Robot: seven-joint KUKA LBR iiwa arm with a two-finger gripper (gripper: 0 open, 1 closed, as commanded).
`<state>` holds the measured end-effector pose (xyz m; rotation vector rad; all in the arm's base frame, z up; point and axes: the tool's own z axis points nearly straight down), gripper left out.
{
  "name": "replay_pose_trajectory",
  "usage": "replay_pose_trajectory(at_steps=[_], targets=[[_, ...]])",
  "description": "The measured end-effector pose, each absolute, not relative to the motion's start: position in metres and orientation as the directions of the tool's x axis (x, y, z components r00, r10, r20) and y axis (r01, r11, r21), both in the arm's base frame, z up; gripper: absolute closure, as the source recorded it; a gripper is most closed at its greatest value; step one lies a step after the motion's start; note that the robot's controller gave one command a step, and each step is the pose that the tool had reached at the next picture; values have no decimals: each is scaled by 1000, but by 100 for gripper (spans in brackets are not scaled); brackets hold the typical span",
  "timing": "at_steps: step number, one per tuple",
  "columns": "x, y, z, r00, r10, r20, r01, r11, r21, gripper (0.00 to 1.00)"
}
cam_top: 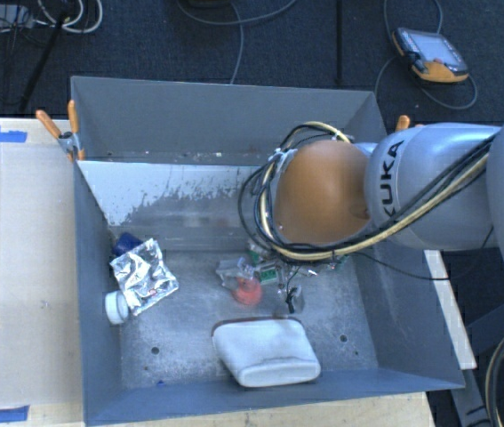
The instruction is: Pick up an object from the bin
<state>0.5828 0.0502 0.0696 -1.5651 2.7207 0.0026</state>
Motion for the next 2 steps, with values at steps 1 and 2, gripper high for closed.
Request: replay_pose_trajectory(at_steps=[1,2], targets=[[583,49,71,-506,-863,-3,-863,506,0,100],[546,100,208,-539,-842,-7,-842,539,-4,100]])
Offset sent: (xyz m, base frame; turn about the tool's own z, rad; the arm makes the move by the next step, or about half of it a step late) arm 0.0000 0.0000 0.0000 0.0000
